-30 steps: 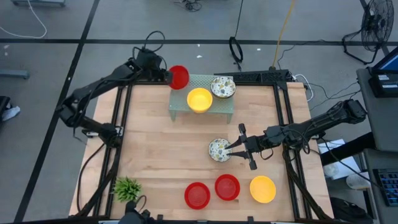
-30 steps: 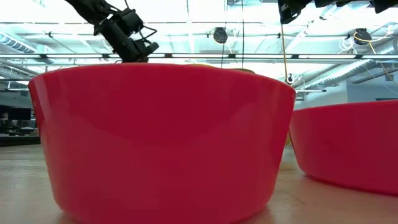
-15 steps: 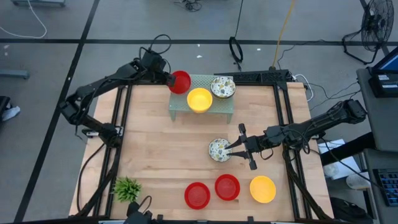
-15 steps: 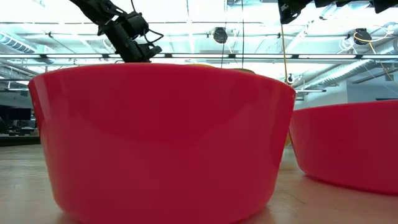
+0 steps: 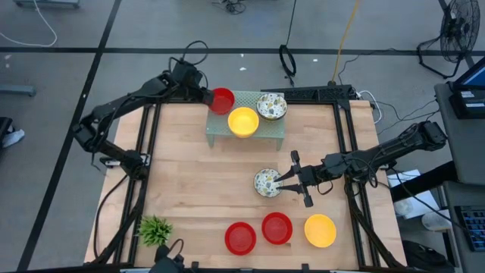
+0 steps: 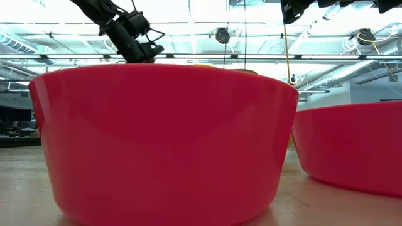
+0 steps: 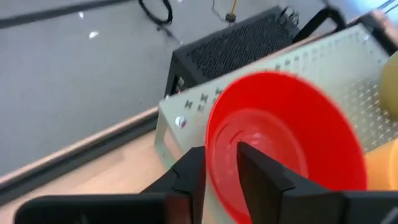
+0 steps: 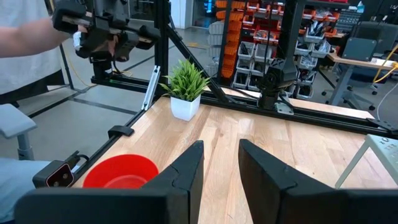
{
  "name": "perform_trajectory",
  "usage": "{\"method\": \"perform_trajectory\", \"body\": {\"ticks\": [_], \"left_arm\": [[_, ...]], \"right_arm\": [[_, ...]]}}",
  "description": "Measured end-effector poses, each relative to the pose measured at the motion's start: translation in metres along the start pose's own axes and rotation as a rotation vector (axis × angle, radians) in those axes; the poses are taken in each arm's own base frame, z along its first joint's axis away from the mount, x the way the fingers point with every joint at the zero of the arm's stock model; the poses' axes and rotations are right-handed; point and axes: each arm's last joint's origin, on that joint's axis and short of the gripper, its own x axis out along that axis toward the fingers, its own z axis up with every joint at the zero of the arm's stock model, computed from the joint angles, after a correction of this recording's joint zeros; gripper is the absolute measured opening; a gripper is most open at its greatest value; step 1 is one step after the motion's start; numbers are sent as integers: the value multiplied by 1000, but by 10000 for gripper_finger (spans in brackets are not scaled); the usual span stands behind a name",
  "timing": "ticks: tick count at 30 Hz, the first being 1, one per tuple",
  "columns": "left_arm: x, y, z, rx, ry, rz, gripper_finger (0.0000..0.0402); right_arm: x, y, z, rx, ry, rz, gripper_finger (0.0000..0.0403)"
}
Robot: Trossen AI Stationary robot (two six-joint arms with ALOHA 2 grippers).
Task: Pick & Place Mini bowls
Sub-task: Put the red bowl on the shelf, then stack the red bowl on the red bowl on the shelf
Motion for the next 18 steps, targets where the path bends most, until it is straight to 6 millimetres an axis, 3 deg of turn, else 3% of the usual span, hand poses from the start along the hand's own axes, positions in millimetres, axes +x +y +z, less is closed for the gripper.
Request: {"method": "perform_trajectory", "body": {"ticks": [7, 11, 18], "left_arm": [[-35, -8, 15, 19, -192, -74, 129], [-58, -19, 9, 23, -158, -243, 138], [-71, -74, -24, 206, -12, -570, 129]], "right_arm": [[0, 0, 0, 0, 0, 0, 89], [0, 0, 0, 0, 0, 0, 89], [0, 0, 0, 0, 0, 0, 89]]}}
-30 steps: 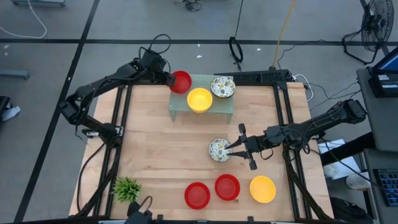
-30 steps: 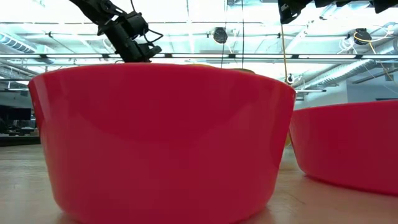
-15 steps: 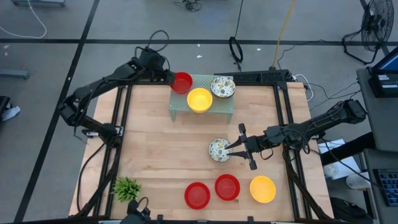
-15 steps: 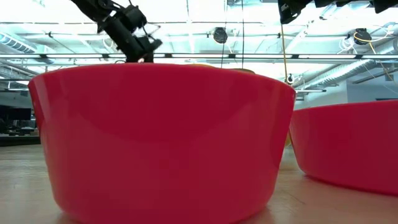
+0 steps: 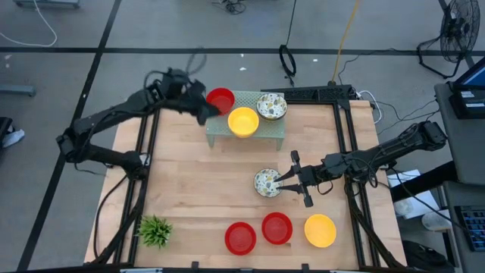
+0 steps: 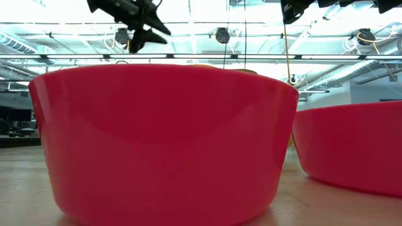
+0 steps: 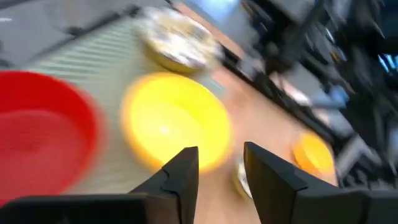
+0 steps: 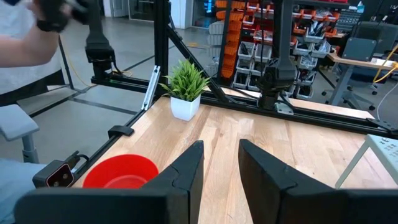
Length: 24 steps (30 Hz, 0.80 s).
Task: Pick & Place Mini bowls
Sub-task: Stack the red bowl on the red bowl on the shelf
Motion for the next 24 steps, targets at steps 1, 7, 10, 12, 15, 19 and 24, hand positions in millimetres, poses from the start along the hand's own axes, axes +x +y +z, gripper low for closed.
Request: {"method": "perform_trajectory", "body": {"ticks": [1, 7, 10, 12, 15, 19, 24], "left_arm": [[4, -10, -4, 36, 18, -27, 128], [21, -70, -31, 240, 82, -99, 127], [24, -95, -47, 316, 112, -98, 127], [23, -109, -59, 352, 149, -100, 127], [22, -129, -77, 398, 190, -104, 127], [30, -146, -106, 402, 247, -88, 127], [37, -157, -138, 390, 271, -29, 127]], "right_arm": [[0, 0, 0, 0, 0, 0, 89], [0, 0, 0, 0, 0, 0, 89], [0, 0, 1, 1, -6, -1, 89], [0, 0, 3, 2, -30, -2, 89], [0, -1, 10, 8, -99, -6, 89], [-1, -1, 15, 13, -157, -9, 89], [-2, -1, 18, 15, -188, -10, 89]]}}
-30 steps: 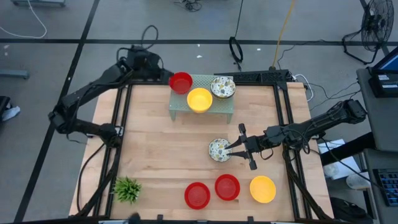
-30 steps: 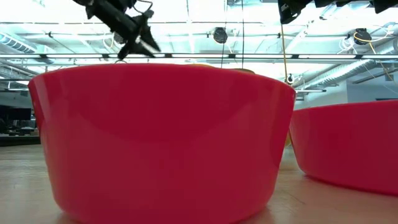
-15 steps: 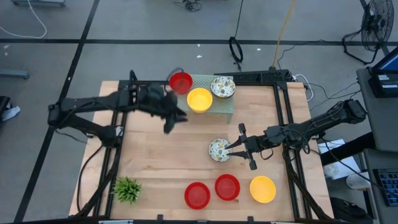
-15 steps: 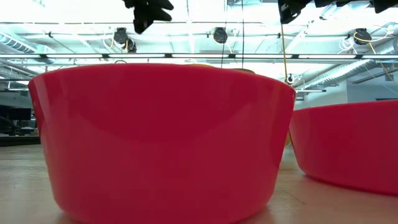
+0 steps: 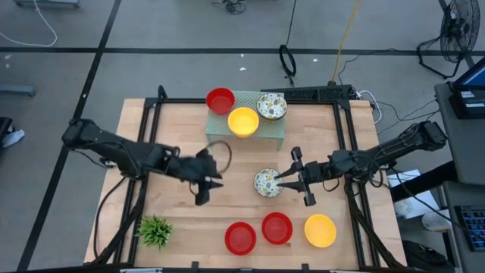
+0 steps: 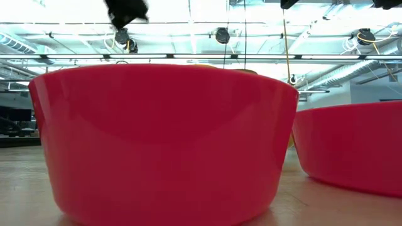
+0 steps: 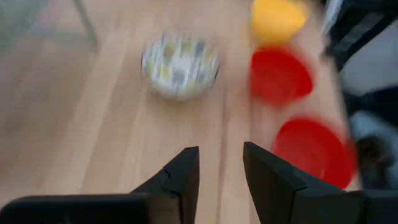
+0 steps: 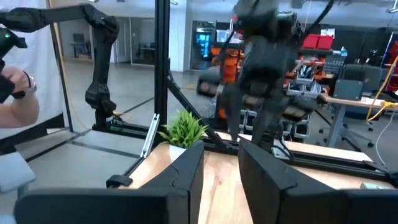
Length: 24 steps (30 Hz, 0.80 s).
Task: Pick & Place Mini bowls
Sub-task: Stack the red bowl on the red bowl on the shelf
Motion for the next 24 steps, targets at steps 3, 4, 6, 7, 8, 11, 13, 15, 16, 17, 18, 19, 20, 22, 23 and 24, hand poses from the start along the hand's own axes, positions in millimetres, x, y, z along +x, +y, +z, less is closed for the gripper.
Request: {"method": "perform_trajectory", "body": {"ticks": [3, 4, 6, 7, 8, 11, 13, 15, 16, 17, 18, 19, 20, 22, 23, 24], "left_arm": [[8, -7, -11, -23, -8, 29, 127], [10, -9, -14, -29, -18, 33, 127], [15, -11, -27, -32, 12, 54, 127], [18, -12, -32, -36, 15, 57, 127], [20, -14, -33, -45, -10, 42, 127], [26, -15, -42, -67, -51, 14, 127], [32, -16, -50, -69, -75, -4, 127], [34, -18, -55, -71, -115, -33, 127], [36, -18, -56, -78, -144, -52, 127], [37, -18, -59, -81, -158, -63, 127], [40, -17, -65, -83, -158, -66, 127], [43, -16, -69, -87, -161, -67, 127], [45, -15, -71, -98, -174, -75, 127], [46, -15, -74, -127, -199, -94, 127], [45, -15, -74, -145, -209, -105, 127], [46, -15, -76, -159, -213, -110, 127]], "right_arm": [[0, 0, 1, 0, -14, 0, 89], [0, 0, 2, 4, -25, -2, 89], [0, 0, 5, 44, -48, -2, 89], [0, 0, 5, 74, -52, -1, 89], [0, 0, 5, 108, -54, 0, 89], [0, 0, 7, 207, -69, 5, 89], [0, 0, 6, 257, -65, 6, 89], [0, 0, 4, 275, -40, 6, 89], [0, 0, 2, 275, -23, 9, 89], [0, 1, 1, 274, -4, 25, 89], [0, 1, -1, 280, 11, 34, 89], [0, 2, -3, 296, 31, 48, 89], [0, 2, -4, 318, 49, 54, 89], [0, 3, -8, 358, 90, 84, 89], [-1, 4, -9, 370, 112, 107, 89], [-1, 5, -10, 377, 129, 137, 89]]}}
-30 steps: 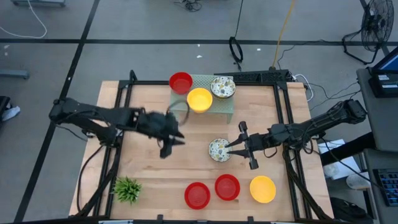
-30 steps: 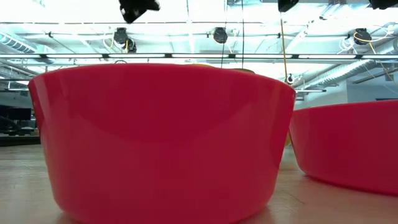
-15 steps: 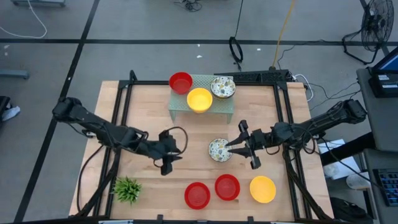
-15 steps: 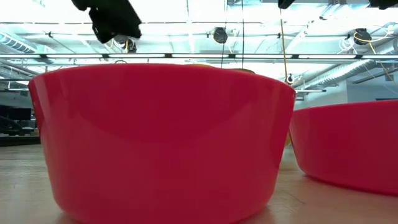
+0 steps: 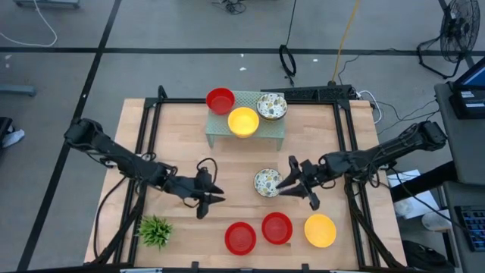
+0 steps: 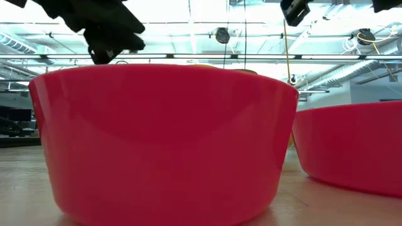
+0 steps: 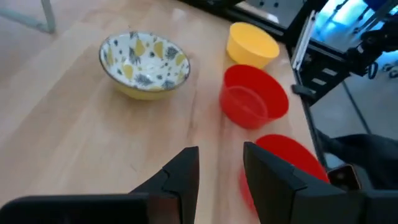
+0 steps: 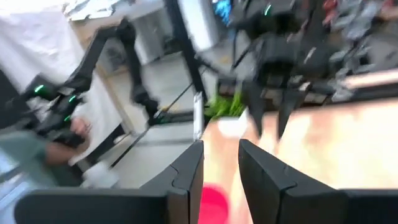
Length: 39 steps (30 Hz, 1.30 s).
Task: Pick & Place Mini bowls
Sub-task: Stack the red bowl on the red bowl on the shelf
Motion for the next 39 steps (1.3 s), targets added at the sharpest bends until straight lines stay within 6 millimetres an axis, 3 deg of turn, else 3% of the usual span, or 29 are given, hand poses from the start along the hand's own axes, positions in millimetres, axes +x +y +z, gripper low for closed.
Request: {"method": "perform_trajectory", "body": {"ticks": [8, 13, 25, 33, 39], "left_arm": [[26, -6, -18, -7, 50, -43, 140], [41, -7, -32, 14, 94, -88, 176], [77, -11, -51, -147, 169, -120, 268], [95, -25, -52, -120, 194, -157, 273], [97, -27, -51, -31, 162, -126, 273]], "right_arm": [[2, 12, -8, -73, 60, 95, 89], [4, 16, -12, -98, 76, 114, 89], [3, 16, -13, -97, 93, 111, 89], [3, 16, -14, -97, 99, 109, 89], [3, 16, -14, -97, 101, 109, 89]]}}
